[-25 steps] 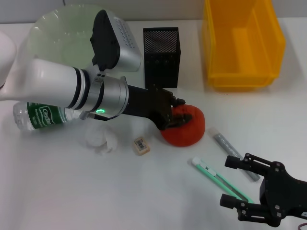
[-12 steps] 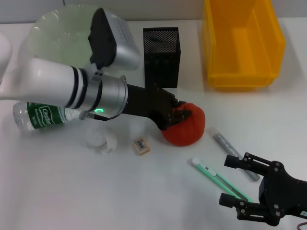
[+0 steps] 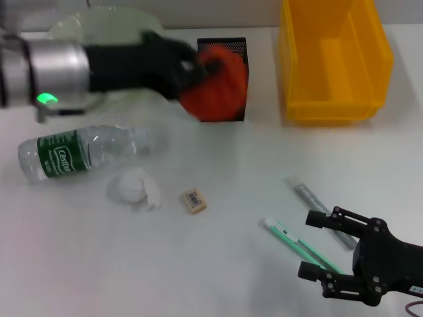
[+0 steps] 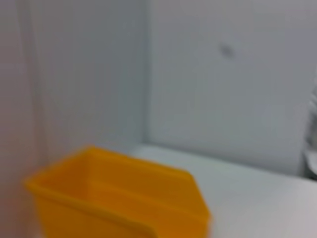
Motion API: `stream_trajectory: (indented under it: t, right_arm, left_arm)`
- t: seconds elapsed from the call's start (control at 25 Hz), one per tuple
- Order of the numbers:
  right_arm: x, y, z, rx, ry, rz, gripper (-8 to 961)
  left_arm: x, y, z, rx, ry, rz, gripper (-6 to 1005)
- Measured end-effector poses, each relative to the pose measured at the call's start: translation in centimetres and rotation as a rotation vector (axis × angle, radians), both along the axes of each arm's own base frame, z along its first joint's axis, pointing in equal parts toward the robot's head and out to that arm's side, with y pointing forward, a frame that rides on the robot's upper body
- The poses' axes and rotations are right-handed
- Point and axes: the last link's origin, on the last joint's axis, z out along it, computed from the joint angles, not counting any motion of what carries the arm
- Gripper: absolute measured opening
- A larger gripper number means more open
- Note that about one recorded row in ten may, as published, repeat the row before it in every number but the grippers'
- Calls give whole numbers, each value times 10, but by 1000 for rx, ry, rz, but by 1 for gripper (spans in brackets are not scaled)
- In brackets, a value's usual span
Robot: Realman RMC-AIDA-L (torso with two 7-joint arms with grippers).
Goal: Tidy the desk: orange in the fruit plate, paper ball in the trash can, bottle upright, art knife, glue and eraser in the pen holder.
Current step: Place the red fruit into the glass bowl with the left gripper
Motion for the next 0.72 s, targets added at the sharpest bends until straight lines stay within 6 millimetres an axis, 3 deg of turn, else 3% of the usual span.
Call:
stream_trajectory:
  t: [0.16,0.24,0.4,0.44,0.48,0.56,0.64,0.72]
  right_arm:
    - [-1,2,0,1,-2,5,821]
    - [-1,3,0,1,-3,7,822]
    - [-2,3,0,1,-2,9,822]
    - [-2,4,0,1,-2,11,822]
    - [-3,5,0,1,-2,14,822]
    - [-3,5,0,1,-2,16,822]
    - [-5,6,-2,-4,5,18,822]
    - [-6,7,-2,-7,9,19,822]
  left_arm:
    - [-1,2,8,26,-12,6,166]
    - [-12,14,42,167,4,41,166]
    - [-12,14,42,167,4,41,167]
    - [-19,30,64,295,-2,92,167]
    - [-23,39,69,368,22,113,167]
    - [-23,39,69,368,22,113,167]
    - [-41,57,68,485,124,182,167]
    - [-44,60,66,501,147,195,167]
